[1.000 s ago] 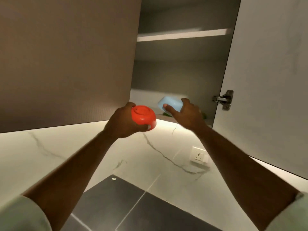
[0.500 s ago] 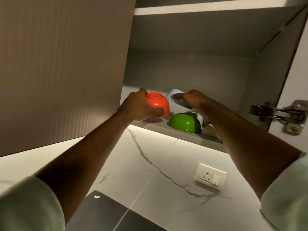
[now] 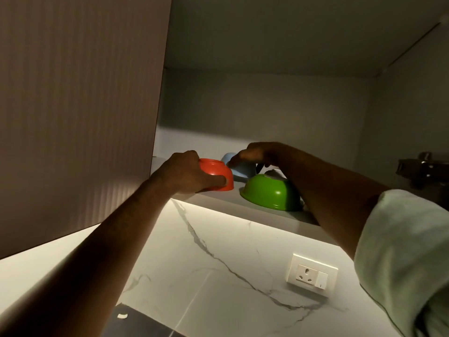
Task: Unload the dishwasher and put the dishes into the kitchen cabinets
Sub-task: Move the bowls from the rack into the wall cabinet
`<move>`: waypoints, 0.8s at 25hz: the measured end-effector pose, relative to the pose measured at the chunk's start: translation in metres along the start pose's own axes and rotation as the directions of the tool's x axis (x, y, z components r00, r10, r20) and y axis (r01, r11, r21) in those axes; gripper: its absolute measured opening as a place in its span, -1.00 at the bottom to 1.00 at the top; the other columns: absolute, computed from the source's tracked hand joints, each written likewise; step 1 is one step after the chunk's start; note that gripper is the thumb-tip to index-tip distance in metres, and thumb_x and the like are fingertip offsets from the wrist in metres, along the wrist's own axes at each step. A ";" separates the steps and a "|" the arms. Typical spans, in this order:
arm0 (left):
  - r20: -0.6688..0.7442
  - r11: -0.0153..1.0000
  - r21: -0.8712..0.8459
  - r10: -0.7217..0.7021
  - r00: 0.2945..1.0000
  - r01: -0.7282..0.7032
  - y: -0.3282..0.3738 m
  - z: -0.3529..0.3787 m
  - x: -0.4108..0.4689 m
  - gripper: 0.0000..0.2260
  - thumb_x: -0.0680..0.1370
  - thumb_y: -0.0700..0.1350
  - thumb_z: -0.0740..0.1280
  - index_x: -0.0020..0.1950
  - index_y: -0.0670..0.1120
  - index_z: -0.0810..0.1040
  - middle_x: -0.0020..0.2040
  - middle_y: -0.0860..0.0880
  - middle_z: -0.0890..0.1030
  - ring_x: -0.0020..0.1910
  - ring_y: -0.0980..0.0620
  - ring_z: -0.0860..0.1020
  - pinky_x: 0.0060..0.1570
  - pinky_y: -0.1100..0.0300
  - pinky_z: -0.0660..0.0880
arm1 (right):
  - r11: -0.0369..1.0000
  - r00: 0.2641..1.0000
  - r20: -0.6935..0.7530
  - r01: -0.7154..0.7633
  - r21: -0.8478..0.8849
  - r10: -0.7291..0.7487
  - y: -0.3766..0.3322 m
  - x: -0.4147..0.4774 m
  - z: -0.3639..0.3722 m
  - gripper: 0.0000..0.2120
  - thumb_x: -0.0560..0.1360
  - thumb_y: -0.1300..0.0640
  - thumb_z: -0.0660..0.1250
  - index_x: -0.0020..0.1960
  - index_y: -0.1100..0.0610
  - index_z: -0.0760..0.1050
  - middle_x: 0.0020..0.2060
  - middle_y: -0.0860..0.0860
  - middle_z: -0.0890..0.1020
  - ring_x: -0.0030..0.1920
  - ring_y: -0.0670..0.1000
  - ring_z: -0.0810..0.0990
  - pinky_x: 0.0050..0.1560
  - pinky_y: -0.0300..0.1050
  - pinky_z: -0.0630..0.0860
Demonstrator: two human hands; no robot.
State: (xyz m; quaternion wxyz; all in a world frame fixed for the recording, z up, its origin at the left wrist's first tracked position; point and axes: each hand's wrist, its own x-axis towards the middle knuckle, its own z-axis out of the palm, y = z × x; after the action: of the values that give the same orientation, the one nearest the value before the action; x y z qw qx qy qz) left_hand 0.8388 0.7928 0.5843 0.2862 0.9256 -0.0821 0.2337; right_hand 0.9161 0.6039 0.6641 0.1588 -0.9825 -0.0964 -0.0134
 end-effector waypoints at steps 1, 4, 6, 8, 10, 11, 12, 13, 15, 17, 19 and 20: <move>0.002 1.000 0.001 0.000 1.000 0.000 -0.001 0.000 0.000 -0.22 0.35 0.29 0.42 0.45 -0.05 0.29 0.35 -0.06 0.47 0.23 -0.09 0.47 0.06 0.10 0.42 | 1.000 1.000 0.022 -0.002 -0.031 0.003 -0.003 0.003 0.002 -0.59 0.45 -0.23 0.36 0.08 0.08 0.51 0.06 0.07 0.61 -0.05 0.11 0.62 -0.28 -0.14 0.39; 0.011 1.000 -0.020 0.005 1.000 -0.004 -0.003 0.001 0.002 -0.23 0.36 0.28 0.43 0.45 -0.04 0.30 0.34 -0.05 0.47 0.22 -0.08 0.48 0.06 0.10 0.44 | 0.996 0.996 0.084 -0.017 -0.082 0.024 -0.004 0.010 0.008 -0.64 0.46 -0.22 0.33 0.03 0.07 0.52 0.12 0.10 0.60 0.02 0.13 0.61 -0.16 -0.09 0.45; 0.021 1.000 -0.030 0.004 1.000 -0.004 -0.007 0.004 0.004 -0.23 0.35 0.28 0.44 0.44 -0.02 0.30 0.34 -0.04 0.47 0.21 -0.05 0.47 0.03 0.14 0.41 | 0.994 0.994 0.101 -0.028 -0.104 0.038 -0.003 0.012 0.009 -0.63 0.46 -0.22 0.34 0.04 0.08 0.52 0.11 0.11 0.60 0.04 0.12 0.60 -0.06 -0.05 0.48; 0.031 0.999 -0.043 -0.006 0.999 0.007 -0.011 0.007 0.006 -0.23 0.35 0.29 0.44 0.44 -0.01 0.30 0.34 -0.03 0.47 0.21 -0.04 0.47 0.03 0.15 0.41 | 0.993 0.993 0.110 -0.028 -0.114 0.041 -0.003 0.011 0.009 -0.61 0.47 -0.20 0.35 0.08 0.10 0.51 0.05 0.09 0.59 0.04 0.11 0.59 -0.09 -0.08 0.47; 0.035 0.999 -0.051 -0.011 0.999 0.013 -0.013 0.008 0.006 -0.22 0.35 0.29 0.45 0.44 -0.01 0.29 0.34 -0.03 0.47 0.21 -0.04 0.48 0.04 0.15 0.43 | 0.993 0.991 0.124 -0.027 -0.113 0.041 -0.006 0.005 0.008 -0.61 0.49 -0.18 0.36 0.11 0.11 0.50 0.02 0.08 0.56 0.01 0.10 0.57 -0.21 -0.14 0.44; 0.040 0.999 -0.046 -0.010 0.999 0.012 -0.013 0.007 0.006 -0.22 0.35 0.29 0.44 0.44 -0.02 0.28 0.34 -0.03 0.47 0.22 -0.05 0.48 0.07 0.13 0.44 | 0.993 0.992 0.118 -0.023 -0.116 0.036 -0.007 0.001 0.007 -0.59 0.50 -0.17 0.35 0.15 0.13 0.50 0.02 0.08 0.54 0.01 0.09 0.55 -0.25 -0.17 0.42; 0.045 0.999 -0.041 -0.006 0.999 0.008 -0.012 0.006 0.005 -0.22 0.35 0.28 0.44 0.44 -0.03 0.28 0.34 -0.04 0.47 0.22 -0.05 0.48 0.09 0.12 0.45 | 0.994 0.995 0.095 -0.009 -0.108 0.019 -0.008 -0.005 0.006 -0.54 0.51 -0.17 0.34 0.22 0.16 0.49 0.04 0.09 0.53 0.03 0.09 0.53 -0.26 -0.17 0.41; 0.050 0.999 -0.037 -0.003 0.999 0.005 -0.011 0.005 0.004 -0.22 0.35 0.29 0.44 0.44 -0.03 0.28 0.34 -0.04 0.47 0.21 -0.06 0.48 0.11 0.10 0.46 | 0.995 0.999 0.054 0.006 -0.101 0.000 -0.009 -0.010 0.004 -0.49 0.52 -0.17 0.33 0.28 0.18 0.47 0.09 0.12 0.52 0.07 0.11 0.53 -0.21 -0.15 0.45; 0.055 1.000 -0.029 -0.004 0.998 0.005 -0.010 0.004 0.002 -0.20 0.33 0.31 0.42 0.45 -0.04 0.27 0.35 -0.05 0.46 0.23 -0.08 0.49 0.15 0.07 0.47 | 0.994 0.998 -0.049 0.037 -0.105 -0.042 -0.011 -0.018 0.000 -0.37 0.53 -0.21 0.31 0.41 0.22 0.38 0.30 0.18 0.47 0.28 0.15 0.47 0.13 -0.04 0.48; 0.022 0.999 -0.034 0.000 1.000 0.001 -0.006 0.002 -0.001 -0.17 0.33 0.33 0.38 0.47 -0.05 0.23 0.39 -0.07 0.44 0.28 -0.12 0.47 0.20 0.03 0.46 | 0.984 0.991 -0.114 0.047 -0.170 -0.067 -0.015 -0.026 -0.005 -0.27 0.53 -0.27 0.25 0.49 0.22 0.28 0.47 0.14 0.33 0.44 0.15 0.33 0.37 -0.01 0.31; -0.083 0.997 -0.072 0.011 0.996 -0.017 -0.001 0.000 -0.008 -0.20 0.40 0.28 0.38 0.50 -0.06 0.21 0.43 -0.08 0.41 0.31 -0.16 0.46 0.21 0.03 0.46 | 0.973 0.980 -0.172 0.061 -0.221 -0.100 -0.019 -0.033 -0.006 -0.21 0.52 -0.33 0.21 0.52 0.20 0.23 0.51 0.13 0.27 0.48 0.15 0.29 0.44 0.00 0.27; -0.142 0.995 -0.089 0.026 0.989 -0.039 0.000 -0.001 -0.013 -0.24 0.43 0.24 0.38 0.50 -0.06 0.21 0.44 -0.09 0.40 0.32 -0.17 0.46 0.21 0.03 0.46 | 0.971 0.972 -0.206 0.068 -0.230 -0.117 -0.021 -0.038 -0.006 -0.20 0.51 -0.35 0.20 0.53 0.19 0.21 0.51 0.12 0.28 0.48 0.16 0.29 0.45 0.04 0.27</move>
State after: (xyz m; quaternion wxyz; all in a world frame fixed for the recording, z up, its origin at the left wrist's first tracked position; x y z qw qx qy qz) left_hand 0.8268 0.7933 0.5792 0.3295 0.8912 -0.0875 0.2992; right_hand 0.8751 0.6147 0.6741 0.0571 -0.9811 -0.1219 -0.1393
